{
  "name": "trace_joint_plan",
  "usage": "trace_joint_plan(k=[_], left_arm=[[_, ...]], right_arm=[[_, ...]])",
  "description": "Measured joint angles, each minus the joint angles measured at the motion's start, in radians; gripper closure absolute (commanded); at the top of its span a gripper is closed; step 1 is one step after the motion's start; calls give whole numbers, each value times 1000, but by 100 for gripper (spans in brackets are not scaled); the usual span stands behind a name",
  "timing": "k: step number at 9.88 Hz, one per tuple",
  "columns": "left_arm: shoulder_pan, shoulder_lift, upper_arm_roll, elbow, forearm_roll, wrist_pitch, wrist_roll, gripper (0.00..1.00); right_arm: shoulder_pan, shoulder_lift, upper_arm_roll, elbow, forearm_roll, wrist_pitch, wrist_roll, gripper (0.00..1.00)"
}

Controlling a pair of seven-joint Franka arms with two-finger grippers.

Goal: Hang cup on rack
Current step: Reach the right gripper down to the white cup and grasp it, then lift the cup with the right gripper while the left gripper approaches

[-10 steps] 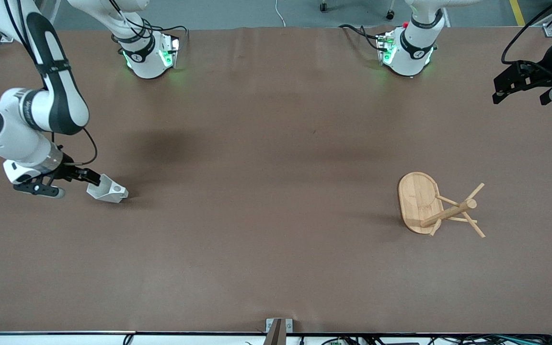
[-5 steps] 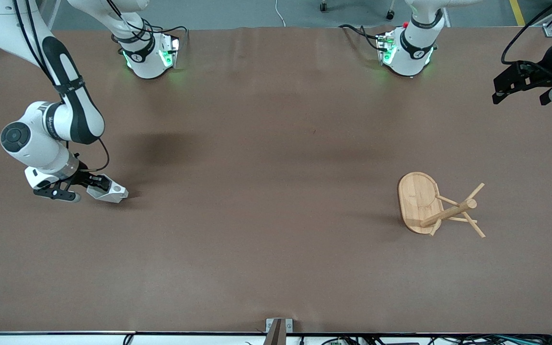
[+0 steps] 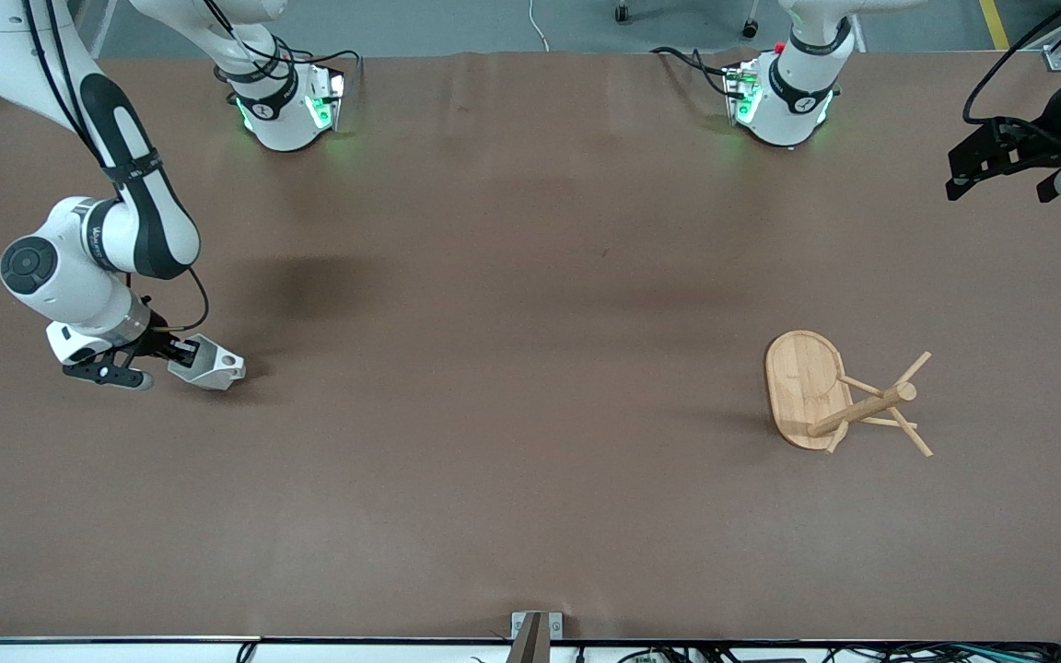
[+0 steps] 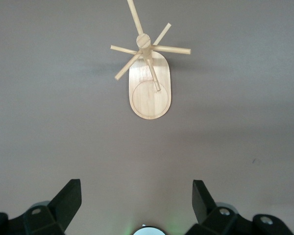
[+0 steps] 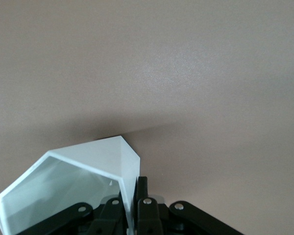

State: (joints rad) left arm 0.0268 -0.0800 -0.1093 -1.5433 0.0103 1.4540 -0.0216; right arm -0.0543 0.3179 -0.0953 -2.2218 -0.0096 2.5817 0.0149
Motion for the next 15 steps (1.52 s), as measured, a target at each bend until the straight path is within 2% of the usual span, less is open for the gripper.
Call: trace_joint_plan(k=[1,3,4,5,6,8,10,12,15], left_arm=[[0,0,0,0,0,0,0,0],[-2,1,-1,0,0,0,0,0],[-4,2,-1,0,0,0,0,0],[-6,2,-2,0,0,0,1,0],[-6,3,-2,0,0,-1,2,0],[-3,5,-2,-1,-5,-40,36,0],[-14,13,-9,-8,-77,-59,76,0],[-60,26,-63,-12,-160,-60,84,0],[-84,26,-221,1,-270,-36,104,0]], right_arm=[[1,1,6,24,-4,-46,-75,99],[8,0,32,149,-4,-210,-188,99],[18,-1,63,218,-4,-295,-201,99],[28,-1,112,269,43,-372,-200,99],[40,-1,157,308,169,-448,-198,99],[83,-1,201,357,481,-553,-200,99],[132,-1,236,372,750,-592,-202,99],[158,8,308,382,1028,-637,-202,99],[165,41,385,411,1259,-707,-180,99]])
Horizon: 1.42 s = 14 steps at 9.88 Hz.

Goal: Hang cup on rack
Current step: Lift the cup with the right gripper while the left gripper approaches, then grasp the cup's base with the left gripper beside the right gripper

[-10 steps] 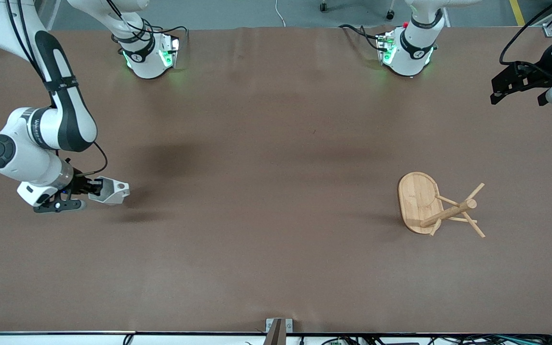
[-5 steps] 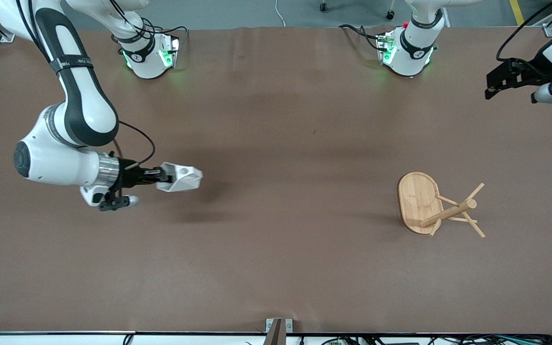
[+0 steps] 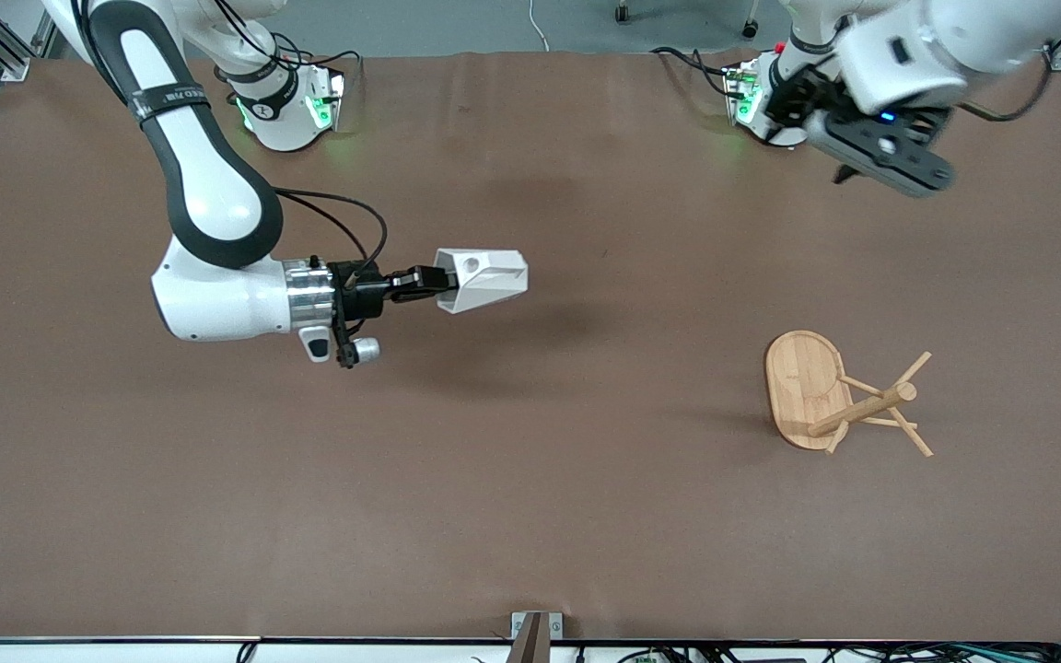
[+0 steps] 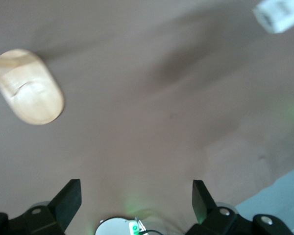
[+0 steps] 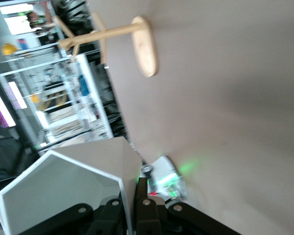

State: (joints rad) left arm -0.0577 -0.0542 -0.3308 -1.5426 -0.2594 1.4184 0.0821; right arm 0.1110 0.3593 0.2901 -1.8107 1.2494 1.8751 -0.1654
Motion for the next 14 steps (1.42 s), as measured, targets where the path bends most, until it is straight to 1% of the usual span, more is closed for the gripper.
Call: trace_joint_plan(k=[2,4,6,8,11,14], left_arm=[[-4,4,-90,2,-25,95,71,0],[-6,37,-172,16,-27,183,117,0],[-6,113,-234,73,-27,241,183,0],[-13,171,-257,114,-27,260,209,0],[-29,261,-257,144,-20,300,293,0],[-98,324,-259,178,64,302,293,0]], right_arm=[[8,9,15,6,98,-45,16,99],[50,28,18,7,187,-49,18,99],[78,44,21,8,223,-49,19,99],[83,52,30,8,258,-51,20,99],[90,55,32,8,264,-52,20,99],[91,56,32,9,265,-52,20,99]])
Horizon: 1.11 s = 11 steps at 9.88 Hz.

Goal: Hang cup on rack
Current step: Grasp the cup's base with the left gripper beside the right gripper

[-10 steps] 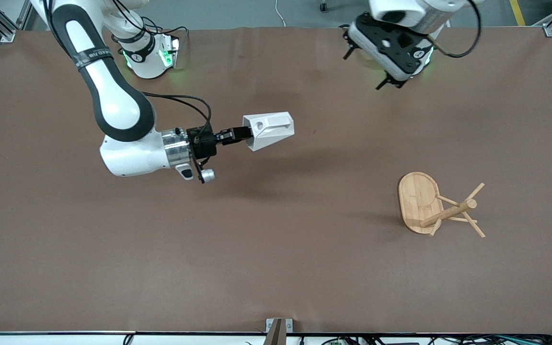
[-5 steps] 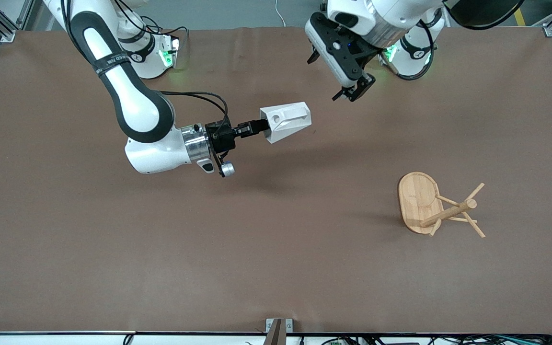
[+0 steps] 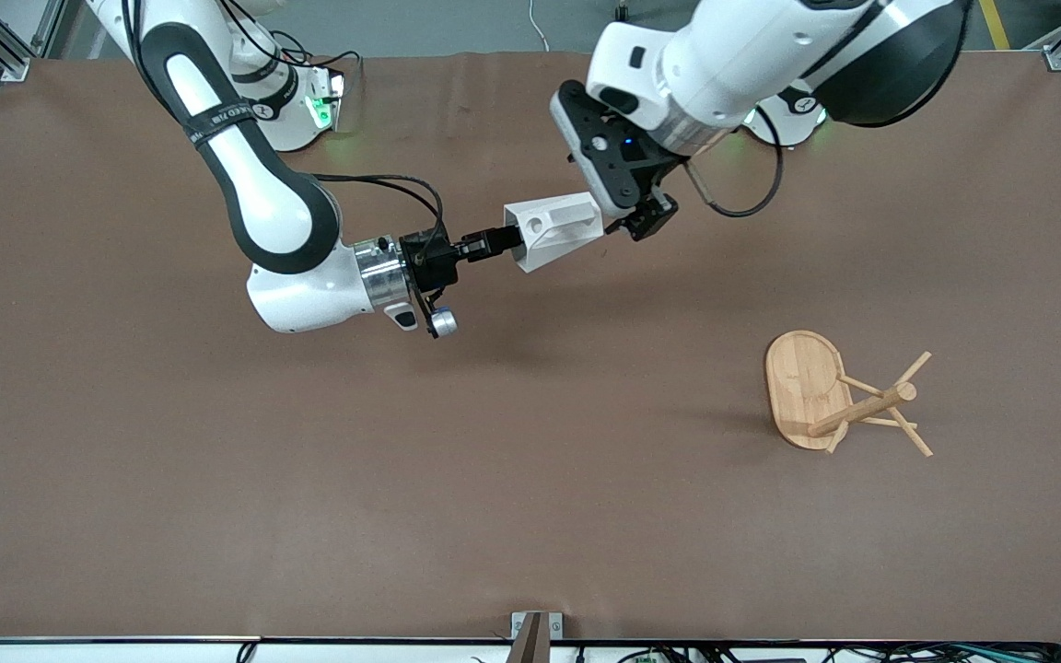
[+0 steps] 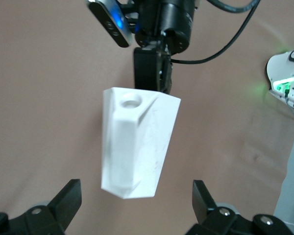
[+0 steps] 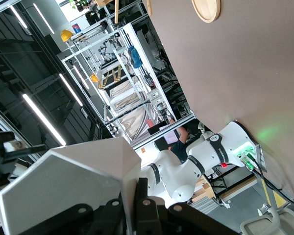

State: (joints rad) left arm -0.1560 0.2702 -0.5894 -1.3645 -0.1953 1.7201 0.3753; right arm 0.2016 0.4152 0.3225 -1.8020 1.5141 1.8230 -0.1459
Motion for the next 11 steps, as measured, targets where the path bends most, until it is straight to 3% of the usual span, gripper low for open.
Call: trace_joint_plan(k=[5,11], left_arm=[[-31,69,0,1,78,7,0,0],[-48,97,-1,0,84,54,0,0]], right_arm=[[1,0,8,0,1,-1,0,99],[1,7,11,0,3,4,0,99]])
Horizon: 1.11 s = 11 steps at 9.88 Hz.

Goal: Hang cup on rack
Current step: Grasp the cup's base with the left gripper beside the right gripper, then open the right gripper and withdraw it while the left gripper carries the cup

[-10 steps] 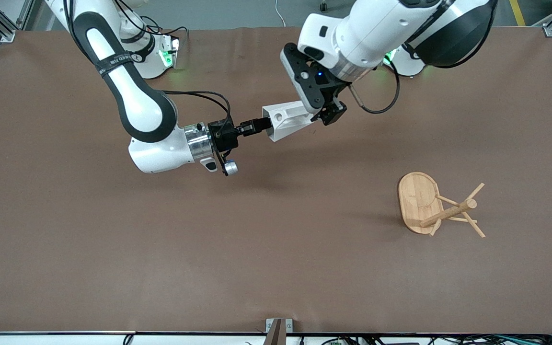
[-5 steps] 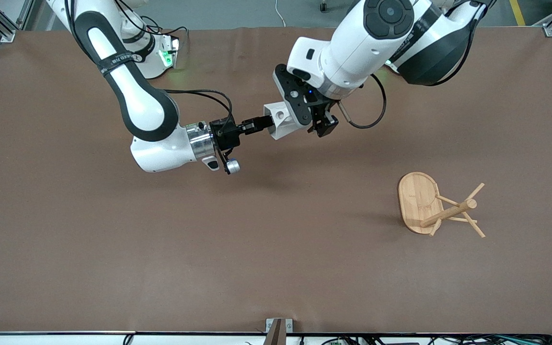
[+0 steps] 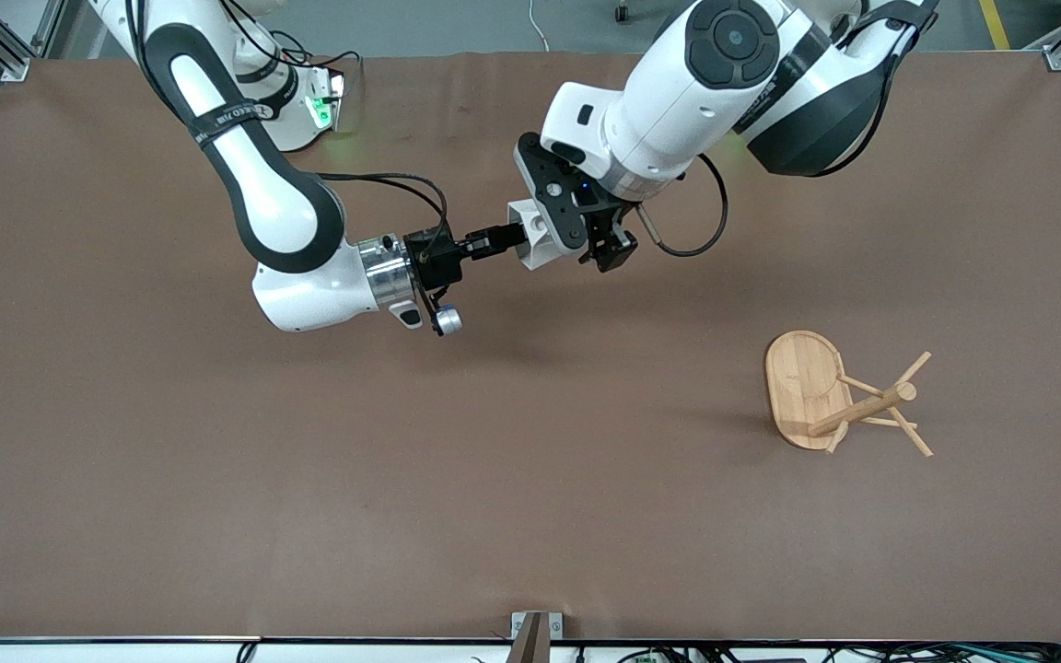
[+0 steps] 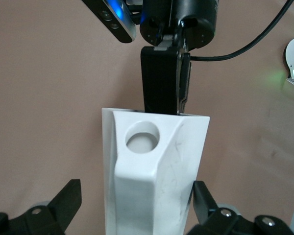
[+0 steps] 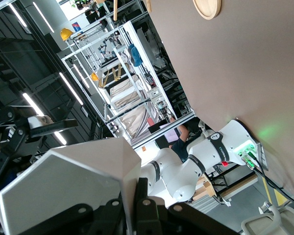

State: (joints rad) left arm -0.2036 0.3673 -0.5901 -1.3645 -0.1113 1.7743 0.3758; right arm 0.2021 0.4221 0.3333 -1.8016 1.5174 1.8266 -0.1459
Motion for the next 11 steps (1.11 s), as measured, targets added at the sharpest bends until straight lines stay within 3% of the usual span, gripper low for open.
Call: trace_joint_plan(k=[3,4,7,8,9,10,11], left_arm=[[-4,9,0,-11,0,0,-26,0],[-3,9,0,-13,0,-1,-33,7],[-2,8,-1,-22,0,-4,-41,71],[-2,7,-2,-22,0,-10,-40,89],[-2,6,-2,-23,1,-14,-39,97],[-2,4,-2,-23,1,-16,-39,100],[-2,4,-2,-23,1,-18,-39,100]], right_arm=[[0,4,5,-1,5,3,1,99],[0,5,6,-2,13,5,7,99],[0,7,7,-5,15,14,23,99],[0,8,7,-7,15,18,23,99],[1,8,8,-7,15,18,23,97],[1,8,9,-7,15,17,24,87],[1,8,9,-7,16,16,30,1]])
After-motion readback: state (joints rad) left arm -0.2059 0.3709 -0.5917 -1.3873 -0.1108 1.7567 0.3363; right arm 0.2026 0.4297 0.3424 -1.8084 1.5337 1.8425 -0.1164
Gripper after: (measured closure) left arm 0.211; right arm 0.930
